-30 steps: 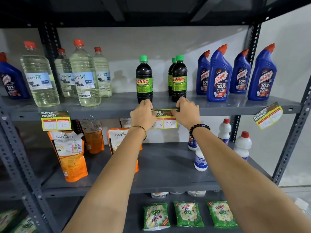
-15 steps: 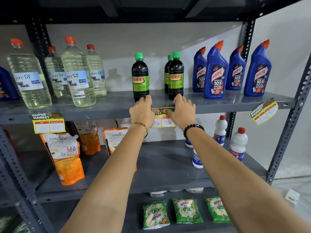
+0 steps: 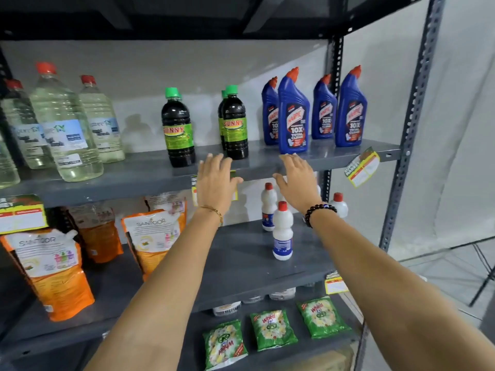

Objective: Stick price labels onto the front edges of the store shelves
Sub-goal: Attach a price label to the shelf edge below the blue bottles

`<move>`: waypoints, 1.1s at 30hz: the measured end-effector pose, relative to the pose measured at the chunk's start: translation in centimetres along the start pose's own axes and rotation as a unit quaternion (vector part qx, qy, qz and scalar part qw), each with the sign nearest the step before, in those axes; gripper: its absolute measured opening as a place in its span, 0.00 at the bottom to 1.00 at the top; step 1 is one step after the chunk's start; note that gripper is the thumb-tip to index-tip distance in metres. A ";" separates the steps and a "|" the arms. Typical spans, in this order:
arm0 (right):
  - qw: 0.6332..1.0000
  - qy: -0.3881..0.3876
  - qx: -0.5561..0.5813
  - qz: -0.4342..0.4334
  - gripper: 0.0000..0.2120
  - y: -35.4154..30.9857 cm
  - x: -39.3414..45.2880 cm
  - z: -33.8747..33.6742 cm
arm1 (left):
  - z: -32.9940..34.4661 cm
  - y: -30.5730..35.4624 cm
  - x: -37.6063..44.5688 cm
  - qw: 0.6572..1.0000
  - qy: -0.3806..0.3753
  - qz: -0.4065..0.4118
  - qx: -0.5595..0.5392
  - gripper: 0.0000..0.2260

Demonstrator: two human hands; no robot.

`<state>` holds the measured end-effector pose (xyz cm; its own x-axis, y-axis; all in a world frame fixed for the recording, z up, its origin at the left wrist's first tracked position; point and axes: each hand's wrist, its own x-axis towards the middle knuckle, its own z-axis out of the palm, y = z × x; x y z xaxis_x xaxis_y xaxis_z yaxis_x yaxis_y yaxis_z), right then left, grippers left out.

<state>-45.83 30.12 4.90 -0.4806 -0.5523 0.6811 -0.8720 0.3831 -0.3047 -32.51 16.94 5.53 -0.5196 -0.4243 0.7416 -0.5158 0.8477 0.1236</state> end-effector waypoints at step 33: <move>1.000 0.022 0.005 0.007 0.06 24.8 5.8 -8.8 | 13.8 26.3 4.9 0.990 -0.016 -0.094 -0.101 0.08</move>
<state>-69.43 42.92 7.16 -0.4876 -0.5140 0.7057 -0.8667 0.3824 -0.3203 -58.06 32.70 3.31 -0.4502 -0.5871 0.6728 -0.4597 0.7983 0.3891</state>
